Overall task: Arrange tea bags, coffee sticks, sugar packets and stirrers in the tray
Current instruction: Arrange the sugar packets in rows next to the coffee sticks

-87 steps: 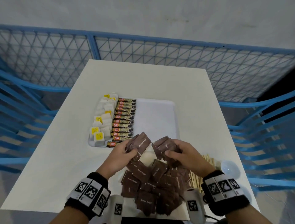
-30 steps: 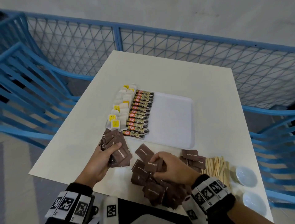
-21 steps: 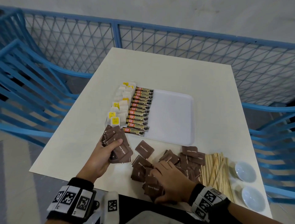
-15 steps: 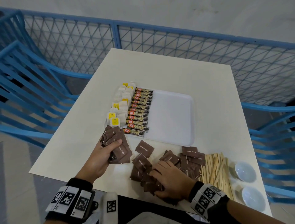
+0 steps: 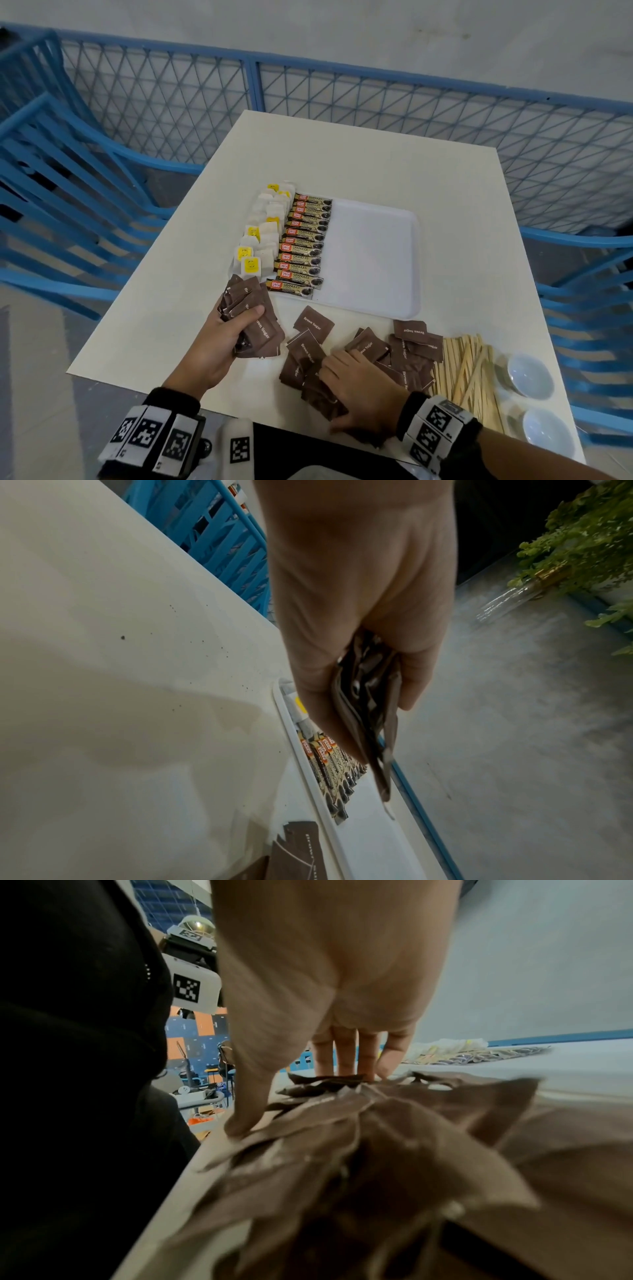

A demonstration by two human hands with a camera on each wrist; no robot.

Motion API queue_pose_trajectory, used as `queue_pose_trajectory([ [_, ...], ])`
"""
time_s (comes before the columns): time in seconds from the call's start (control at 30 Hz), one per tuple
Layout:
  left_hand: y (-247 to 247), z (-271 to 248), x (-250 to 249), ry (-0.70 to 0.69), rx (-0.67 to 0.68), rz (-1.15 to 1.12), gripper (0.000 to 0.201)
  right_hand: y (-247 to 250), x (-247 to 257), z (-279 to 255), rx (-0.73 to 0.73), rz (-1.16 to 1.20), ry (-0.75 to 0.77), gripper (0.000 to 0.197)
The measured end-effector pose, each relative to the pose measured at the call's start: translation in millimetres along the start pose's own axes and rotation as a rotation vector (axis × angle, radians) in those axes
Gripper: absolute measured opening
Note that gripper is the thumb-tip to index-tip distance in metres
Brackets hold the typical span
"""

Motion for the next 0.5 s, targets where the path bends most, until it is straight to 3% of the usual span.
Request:
queue_pose_trajectory([
  [0.13, 4.4, -2.2, 1.7, -0.009, -0.001, 0.004, 0.039, 12.5, 8.1, 9.6, -0.053, -0.055, 0.046, 0.047],
  [0.27, 5.6, -6.2, 4.7, -0.028, 0.002, 0.051, 0.039, 16.1, 5.3, 17.4, -0.013, 0.038, 0.005, 0.036],
  [0.4, 5.0, -9.3, 8.6, -0.033, 0.010, 0.070, 0.036, 32.0, -12.0, 19.8, -0.026, 0.407, -0.212, 0.028],
  [0.5, 3.9, -10.1, 9.2, -0.048, 0.031, 0.081, 0.033, 47.9, -28.3, 11.3, -0.181, 0.740, -0.363, 0.029],
])
Point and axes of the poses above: each hand's wrist, its own z-axis towards the middle knuckle, its own y-axis out of the back of the hand, x = y × z, the point moved 7 cm from there along z, towards the middle knuckle, and after that the axes turned 11 degrees about z, right-handed, at the moved point
